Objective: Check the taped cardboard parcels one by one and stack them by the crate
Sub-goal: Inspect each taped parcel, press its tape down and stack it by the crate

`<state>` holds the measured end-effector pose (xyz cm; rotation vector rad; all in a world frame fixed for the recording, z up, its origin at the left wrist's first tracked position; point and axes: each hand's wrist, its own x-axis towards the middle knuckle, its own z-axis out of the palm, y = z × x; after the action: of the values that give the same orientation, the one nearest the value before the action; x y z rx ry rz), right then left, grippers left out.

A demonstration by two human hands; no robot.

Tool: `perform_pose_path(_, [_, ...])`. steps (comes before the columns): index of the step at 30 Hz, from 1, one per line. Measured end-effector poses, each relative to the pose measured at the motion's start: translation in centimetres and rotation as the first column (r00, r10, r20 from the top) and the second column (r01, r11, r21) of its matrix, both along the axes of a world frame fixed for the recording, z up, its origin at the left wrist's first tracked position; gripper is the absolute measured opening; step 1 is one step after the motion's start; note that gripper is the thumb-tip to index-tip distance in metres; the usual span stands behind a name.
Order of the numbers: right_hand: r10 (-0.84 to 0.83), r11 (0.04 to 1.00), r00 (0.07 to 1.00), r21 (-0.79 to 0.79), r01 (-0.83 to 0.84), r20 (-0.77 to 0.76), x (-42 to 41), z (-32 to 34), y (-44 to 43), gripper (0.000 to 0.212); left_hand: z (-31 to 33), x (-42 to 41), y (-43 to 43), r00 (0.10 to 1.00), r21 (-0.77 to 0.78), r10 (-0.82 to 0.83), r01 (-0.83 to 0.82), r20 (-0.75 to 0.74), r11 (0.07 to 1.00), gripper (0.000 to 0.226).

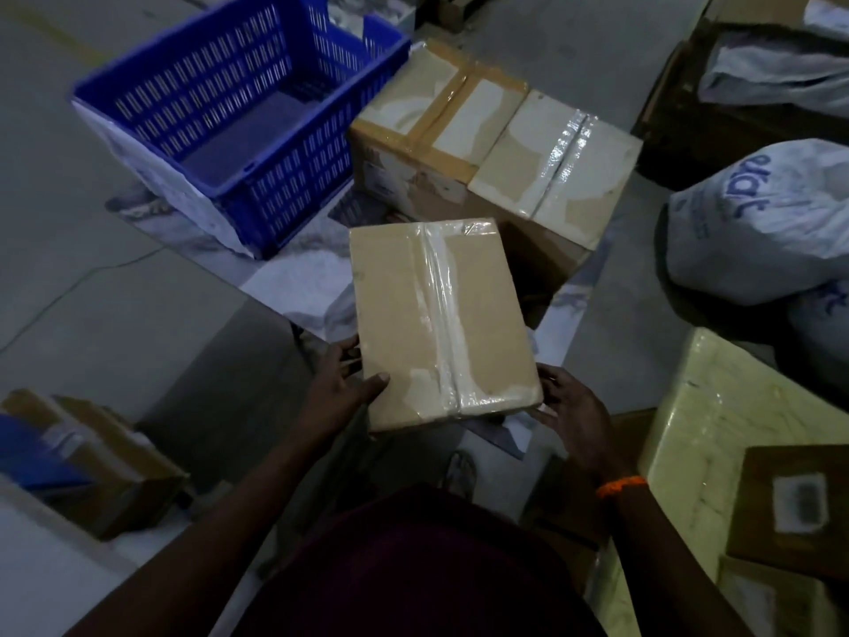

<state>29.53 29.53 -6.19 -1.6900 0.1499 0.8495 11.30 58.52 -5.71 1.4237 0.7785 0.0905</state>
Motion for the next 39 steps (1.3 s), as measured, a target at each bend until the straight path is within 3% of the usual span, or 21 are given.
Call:
perform_pose_path(5, [0.094,0.982,0.959,-0.182,-0.046,0.267,0.4,1.1,1.5,0.021,-0.6,0.2,-0.1,1.000,0.056,-0.017,0.018,-0.014,0.998,0.090])
perform_pose_path(7, [0.211,0.934,0.868,-0.356,-0.043,0.449,0.9,1.2,2.6,0.014,-0.7,0.6,-0.1,0.998,0.196,-0.053,0.060,-0.039,0.979,0.092])
perform_pose_path(8, [0.299,0.898,0.793,-0.438,-0.045,0.531,1.3,1.4,3.6,0.025,-0.6,1.3,0.0,0.996,0.318,-0.083,0.093,-0.043,0.944,0.089])
perform_pose_path(10, [0.435,0.867,0.608,-0.491,-0.084,0.665,2.2,1.6,6.2,0.052,-0.1,3.3,0.3,0.992,0.574,-0.109,0.127,-0.065,0.809,0.085])
perform_pose_path(12, [0.554,0.824,0.423,-0.543,-0.159,0.717,3.3,2.0,9.7,0.063,0.6,6.3,0.6,0.985,0.759,-0.127,0.173,-0.120,0.627,0.081])
perform_pose_path(16, [0.799,0.599,0.127,-0.763,-0.242,0.587,5.2,1.4,16.4,0.071,0.3,11.8,1.1,0.915,0.835,-0.210,0.402,-0.345,0.377,0.068])
perform_pose_path(18, [0.840,0.541,0.104,-0.806,-0.241,0.533,6.0,0.4,18.2,0.069,-0.3,13.1,1.3,0.865,0.820,-0.221,0.498,-0.450,0.281,0.063])
perform_pose_path(22, [0.821,0.570,0.105,-0.799,-0.190,0.561,6.3,-1.0,18.3,0.065,-1.4,12.8,1.2,0.857,0.843,-0.200,0.508,-0.474,0.176,0.065])
perform_pose_path(33, [0.826,0.563,0.083,-0.811,-0.160,0.557,6.5,-1.7,18.6,0.065,-1.2,13.2,1.0,0.857,0.843,-0.168,0.511,-0.486,0.167,0.065])
perform_pose_path(39, [0.794,0.605,0.096,-0.768,-0.208,0.600,4.5,-1.5,15.4,0.061,-0.2,10.5,-0.7,0.817,0.802,-0.241,0.568,-0.524,0.183,0.069])
